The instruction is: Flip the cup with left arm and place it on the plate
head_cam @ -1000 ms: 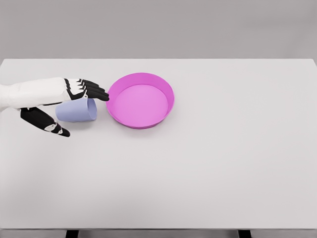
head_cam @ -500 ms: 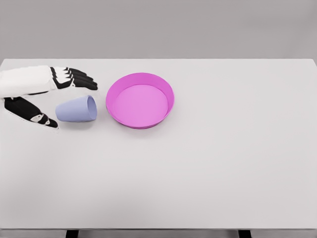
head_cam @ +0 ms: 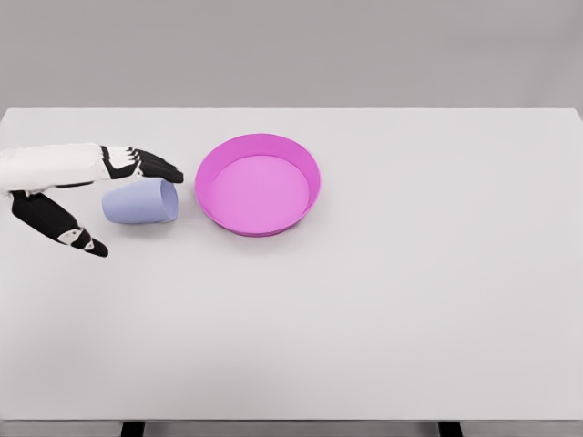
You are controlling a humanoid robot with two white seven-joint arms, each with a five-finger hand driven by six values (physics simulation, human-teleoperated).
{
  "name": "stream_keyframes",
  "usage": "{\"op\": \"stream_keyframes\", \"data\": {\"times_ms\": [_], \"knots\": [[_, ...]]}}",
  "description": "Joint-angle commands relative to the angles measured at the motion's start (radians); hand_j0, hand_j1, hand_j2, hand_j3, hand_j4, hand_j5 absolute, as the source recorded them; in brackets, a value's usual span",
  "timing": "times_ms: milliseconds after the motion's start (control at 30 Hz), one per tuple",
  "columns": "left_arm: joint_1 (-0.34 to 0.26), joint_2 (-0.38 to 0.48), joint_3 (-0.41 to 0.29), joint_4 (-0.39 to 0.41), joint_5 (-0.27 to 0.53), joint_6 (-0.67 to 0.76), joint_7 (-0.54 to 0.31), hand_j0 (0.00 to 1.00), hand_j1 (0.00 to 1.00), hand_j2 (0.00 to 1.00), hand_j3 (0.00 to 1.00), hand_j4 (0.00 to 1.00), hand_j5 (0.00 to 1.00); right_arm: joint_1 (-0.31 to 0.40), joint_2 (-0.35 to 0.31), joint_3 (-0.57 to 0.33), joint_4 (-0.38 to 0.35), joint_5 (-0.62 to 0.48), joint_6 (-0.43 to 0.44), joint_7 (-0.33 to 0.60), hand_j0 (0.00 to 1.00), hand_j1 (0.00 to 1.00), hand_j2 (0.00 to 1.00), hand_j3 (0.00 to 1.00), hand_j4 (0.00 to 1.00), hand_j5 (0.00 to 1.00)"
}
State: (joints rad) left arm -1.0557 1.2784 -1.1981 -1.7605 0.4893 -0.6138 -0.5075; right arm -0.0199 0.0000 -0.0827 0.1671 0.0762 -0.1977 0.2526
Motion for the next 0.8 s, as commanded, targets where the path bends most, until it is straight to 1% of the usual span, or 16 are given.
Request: {"op": "stream_keyframes", "data": {"times_ms": [0, 33, 67, 133, 167, 233, 267, 300, 333, 367, 400, 500, 567, 667, 700, 767], "knots": [[0.002, -0.03, 0.022, -0.002, 0.02, 0.003, 0.015, 1.0, 1.0, 1.0, 1.0, 1.0, 1.0, 0.0, 0.0, 0.0, 0.0, 0.0, 0.0, 0.0, 1.0, 1.0, 1.0, 1.0, 1.0, 1.0], [0.02, -0.062, 0.054, -0.002, 0.02, 0.003, 0.05, 1.0, 1.0, 1.0, 1.0, 1.0, 1.0, 0.0, 0.0, 0.0, 0.0, 0.0, 0.0, 0.0, 1.0, 1.0, 1.0, 1.0, 1.0, 1.0], [0.043, -0.063, 0.084, -0.002, 0.02, 0.003, 0.092, 1.0, 1.0, 1.0, 1.0, 1.0, 1.0, 0.0, 0.0, 0.0, 0.0, 0.0, 0.0, 0.0, 1.0, 1.0, 1.0, 1.0, 1.0, 1.0], [0.12, -0.06, 0.199, -0.002, 0.018, 0.02, 0.225, 1.0, 1.0, 1.0, 1.0, 1.0, 1.0, 0.0, 0.0, 0.0, 0.0, 0.0, 0.0, 0.0, 1.0, 1.0, 1.0, 1.0, 1.0, 1.0], [0.167, -0.059, 0.242, 0.001, 0.022, 0.08, 0.265, 1.0, 1.0, 1.0, 1.0, 1.0, 1.0, 0.0, 0.0, 0.0, 0.0, 0.0, 0.0, 0.0, 1.0, 1.0, 1.0, 1.0, 1.0, 1.0], [0.224, -0.051, 0.299, 0.001, 0.02, 0.164, 0.316, 1.0, 1.0, 1.0, 1.0, 1.0, 1.0, 0.0, 0.0, 0.0, 0.0, 0.0, 0.0, 0.0, 1.0, 1.0, 1.0, 1.0, 1.0, 1.0], [0.229, -0.05, 0.302, 0.001, 0.022, 0.235, 0.359, 1.0, 1.0, 1.0, 1.0, 1.0, 1.0, 0.0, 0.0, 0.0, 0.0, 0.0, 0.0, 0.0, 1.0, 1.0, 1.0, 1.0, 1.0, 1.0], [0.229, -0.05, 0.304, -0.001, 0.018, 0.296, 0.374, 1.0, 1.0, 1.0, 1.0, 1.0, 1.0, 0.0, 0.0, 0.0, 0.0, 0.0, 0.0, 0.0, 1.0, 1.0, 1.0, 1.0, 1.0, 1.0], [0.229, -0.051, 0.304, -0.001, 0.017, 0.347, 0.363, 1.0, 1.0, 1.0, 1.0, 1.0, 1.0, 0.0, 0.0, 0.0, 0.0, 0.0, 0.0, 0.0, 1.0, 1.0, 1.0, 1.0, 1.0, 1.0], [0.233, -0.051, 0.302, -0.002, 0.008, 0.368, 0.356, 1.0, 1.0, 1.0, 1.0, 1.0, 1.0, 0.0, 0.0, 0.0, 0.0, 0.0, 0.0, 0.0, 1.0, 1.0, 1.0, 1.0, 1.0, 1.0], [0.249, -0.051, 0.302, -0.002, 0.008, 0.373, 0.353, 1.0, 1.0, 1.0, 1.0, 1.0, 1.0, 0.0, 0.0, 0.0, 0.0, 0.0, 0.0, 0.0, 1.0, 1.0, 1.0, 1.0, 1.0, 1.0], [0.325, -0.048, 0.292, -0.002, 0.009, 0.368, 0.351, 1.0, 1.0, 1.0, 1.0, 1.0, 1.0, 0.0, 0.0, 0.0, 0.0, 0.0, 0.0, 0.0, 1.0, 1.0, 1.0, 1.0, 1.0, 1.0], [0.336, -0.051, 0.287, -0.002, 0.014, 0.364, 0.351, 1.0, 1.0, 1.0, 1.0, 1.0, 1.0, 0.0, 0.0, 0.0, 0.0, 0.0, 0.0, 0.0, 1.0, 1.0, 1.0, 1.0, 1.0, 1.0], [0.355, -0.059, 0.284, -0.002, 0.043, 0.356, 0.353, 1.0, 1.0, 1.0, 1.0, 1.0, 1.0, 0.0, 0.0, 0.0, 0.0, 0.0, 0.0, 0.0, 1.0, 1.0, 1.0, 1.0, 1.0, 1.0], [0.382, -0.067, 0.284, -0.002, 0.041, 0.355, 0.353, 1.0, 1.0, 1.0, 1.0, 1.0, 1.0, 0.0, 0.0, 0.0, 0.0, 0.0, 0.0, 0.0, 1.0, 1.0, 1.0, 1.0, 1.0, 1.0], [0.399, -0.085, 0.284, -0.002, 0.041, 0.353, 0.353, 1.0, 1.0, 1.0, 1.0, 1.0, 1.0, 0.0, 0.0, 0.0, 0.0, 0.0, 0.0, 0.0, 1.0, 1.0, 1.0, 1.0, 1.0, 1.0]]}}
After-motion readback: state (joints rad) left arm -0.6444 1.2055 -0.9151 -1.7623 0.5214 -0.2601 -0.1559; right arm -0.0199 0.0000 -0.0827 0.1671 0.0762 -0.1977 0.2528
